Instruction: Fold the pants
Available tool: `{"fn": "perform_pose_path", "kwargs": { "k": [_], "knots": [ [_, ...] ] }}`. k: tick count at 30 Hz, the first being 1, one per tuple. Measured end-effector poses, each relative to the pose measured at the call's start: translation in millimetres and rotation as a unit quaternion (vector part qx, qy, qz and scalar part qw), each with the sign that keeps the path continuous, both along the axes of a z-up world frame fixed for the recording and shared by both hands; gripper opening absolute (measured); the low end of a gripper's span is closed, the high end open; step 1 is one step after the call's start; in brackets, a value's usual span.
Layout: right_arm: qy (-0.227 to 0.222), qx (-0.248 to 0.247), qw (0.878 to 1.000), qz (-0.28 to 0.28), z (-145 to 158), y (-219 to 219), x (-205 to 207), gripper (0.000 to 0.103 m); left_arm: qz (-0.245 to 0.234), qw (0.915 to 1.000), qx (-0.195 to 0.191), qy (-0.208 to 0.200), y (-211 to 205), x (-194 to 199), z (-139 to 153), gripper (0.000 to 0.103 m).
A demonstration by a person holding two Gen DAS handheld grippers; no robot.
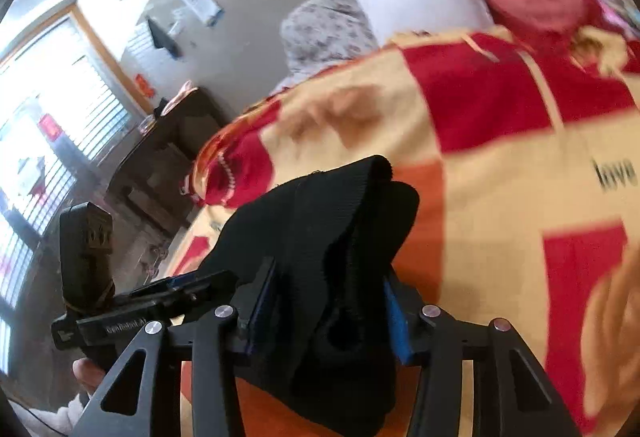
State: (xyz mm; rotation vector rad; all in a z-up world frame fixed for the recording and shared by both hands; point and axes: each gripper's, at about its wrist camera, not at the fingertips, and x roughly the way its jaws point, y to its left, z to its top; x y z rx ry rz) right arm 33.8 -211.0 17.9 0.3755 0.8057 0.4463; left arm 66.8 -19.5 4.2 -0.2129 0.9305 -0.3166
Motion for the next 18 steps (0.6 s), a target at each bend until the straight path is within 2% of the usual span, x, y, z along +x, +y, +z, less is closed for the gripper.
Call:
{"fn": "perform_pose_path", "kwargs": {
  "k": [3,5,6,8,10,12,15,18],
  "knots": [
    [-0.005,-0.016,1.0,0.005,0,14,24,0.047,0.023,0.9996,0.0,-0.015,14,16,9,0.069],
    [0.01,-0.027,1.0,0.0,-12,18,41,0.047,0.028,0.9994,0.018,-0.002,18,28,0,0.069],
    [0.025,-0.049,0.998,-0.011,-22,19,50,0.047,0.028,0.9988,0.036,0.02,18,36,-10,0.069],
    [0.041,-0.106,0.993,-0.016,-33,19,60,0.047,0.043,0.9972,0.048,0.037,23,42,-23,0.069],
    [0.039,-0.105,0.994,-0.015,-27,11,55,0.048,0.049,0.9972,0.038,0.043,34,38,-27,0.069],
    [0.02,-0.111,0.993,-0.023,-10,7,42,0.048,0.062,0.9964,0.045,0.037,38,33,-23,0.069],
    [-0.014,-0.09,0.996,0.003,13,15,27,0.048,0.075,0.9941,0.076,0.013,36,25,-12,0.069],
    [-0.007,-0.099,0.995,0.022,9,32,24,0.048,0.065,0.9918,0.11,0.005,27,26,-14,0.069]
  ]
}}
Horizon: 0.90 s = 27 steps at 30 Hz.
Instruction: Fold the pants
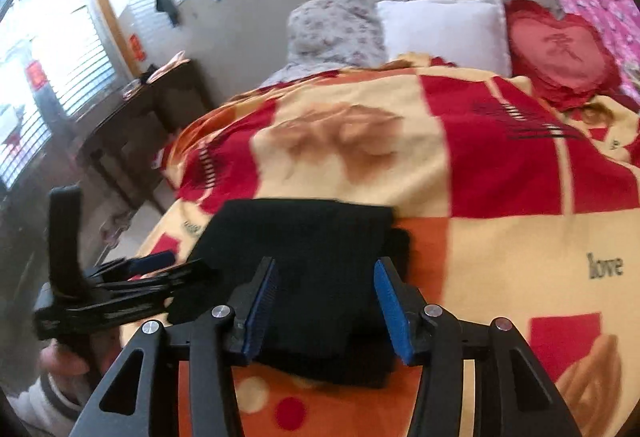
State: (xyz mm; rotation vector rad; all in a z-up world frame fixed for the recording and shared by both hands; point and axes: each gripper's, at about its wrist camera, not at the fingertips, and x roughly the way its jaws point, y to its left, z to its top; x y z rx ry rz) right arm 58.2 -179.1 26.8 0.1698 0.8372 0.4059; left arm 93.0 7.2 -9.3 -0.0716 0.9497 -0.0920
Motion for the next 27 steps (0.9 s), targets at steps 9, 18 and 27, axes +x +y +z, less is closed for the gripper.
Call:
{"fn": "perform_pose_path", "kwargs": {
  "k": [9,18,27],
  "knots": [
    [0.009,-0.08,0.997,-0.019,-39,24,-7,0.049,0.003,1.0,0.006,-0.006,-7,-1,-9,0.07],
    [-0.017,-0.057,0.997,-0.054,-1,15,-37,0.051,-0.003,0.9978,0.039,-0.054,-11,-37,16,0.07],
    [-0.022,-0.036,0.997,-0.06,13,14,-54,0.051,0.019,0.9969,0.008,-0.076,-1,-72,36,0.07]
  ]
}}
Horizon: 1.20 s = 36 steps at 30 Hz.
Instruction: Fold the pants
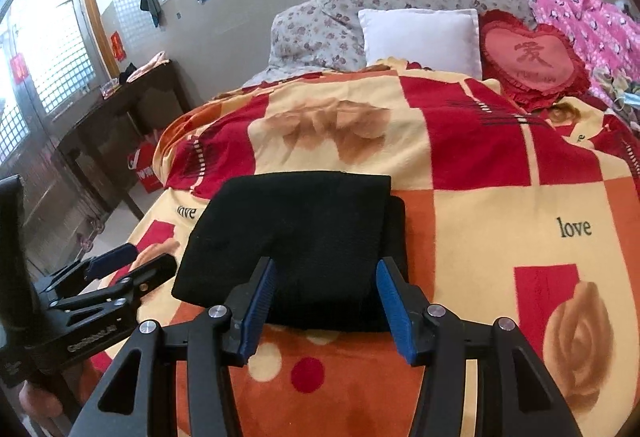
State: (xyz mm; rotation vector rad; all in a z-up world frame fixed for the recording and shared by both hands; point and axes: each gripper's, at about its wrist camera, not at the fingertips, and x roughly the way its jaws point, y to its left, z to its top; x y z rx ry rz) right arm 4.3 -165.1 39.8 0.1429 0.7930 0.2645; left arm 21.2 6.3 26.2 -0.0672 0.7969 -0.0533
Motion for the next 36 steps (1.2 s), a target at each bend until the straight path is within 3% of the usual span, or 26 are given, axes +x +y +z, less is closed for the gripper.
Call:
{"fn": "perform_pose_path", "kwargs": {
  "k": [3,10,25,36],
  "knots": [
    [0.001,0.002,1.0,0.001,2,0,-5,0.051,0.007,0.9996,0.025,-0.012,-3,-7,5,0.07],
    [0.011,0.007,1.0,0.009,0,6,-7,0.051,0.007,0.9986,0.04,-0.035,-5,-21,13,0.07],
    [-0.009,-0.033,0.999,0.013,10,19,-7,0.051,0.011,0.9983,0.039,-0.043,-1,-24,17,0.07],
    [0.004,-0.026,0.999,0.019,1,21,-4,0.051,0.013,0.9982,0.039,-0.044,1,-23,16,0.07]
  ]
}}
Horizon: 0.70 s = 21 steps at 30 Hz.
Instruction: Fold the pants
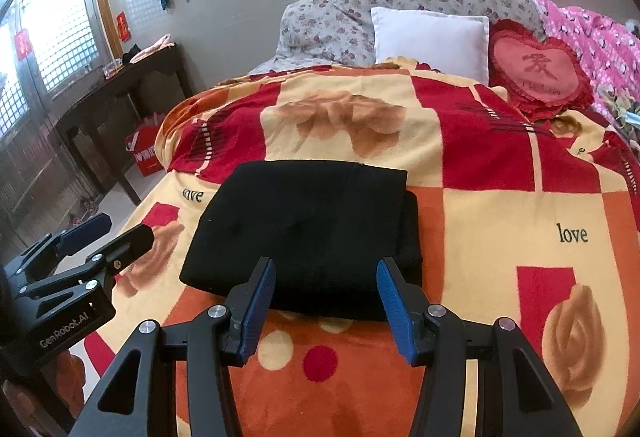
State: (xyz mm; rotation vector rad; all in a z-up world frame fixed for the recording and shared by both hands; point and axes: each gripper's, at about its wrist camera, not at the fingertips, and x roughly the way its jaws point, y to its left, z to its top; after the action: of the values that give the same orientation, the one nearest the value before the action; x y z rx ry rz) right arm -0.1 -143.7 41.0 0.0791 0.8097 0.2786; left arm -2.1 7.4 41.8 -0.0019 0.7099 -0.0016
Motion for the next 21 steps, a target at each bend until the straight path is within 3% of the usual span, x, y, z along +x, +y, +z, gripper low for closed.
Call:
{"fn": "perform_pose_path", "kwargs": {
  "k": [21],
  "knots": [
    [0.016,-0.003,1.0,0.012,-10,10,4,0.051,0.001,0.9999,0.003,0.012,3,5,-9,0.07]
  ]
}}
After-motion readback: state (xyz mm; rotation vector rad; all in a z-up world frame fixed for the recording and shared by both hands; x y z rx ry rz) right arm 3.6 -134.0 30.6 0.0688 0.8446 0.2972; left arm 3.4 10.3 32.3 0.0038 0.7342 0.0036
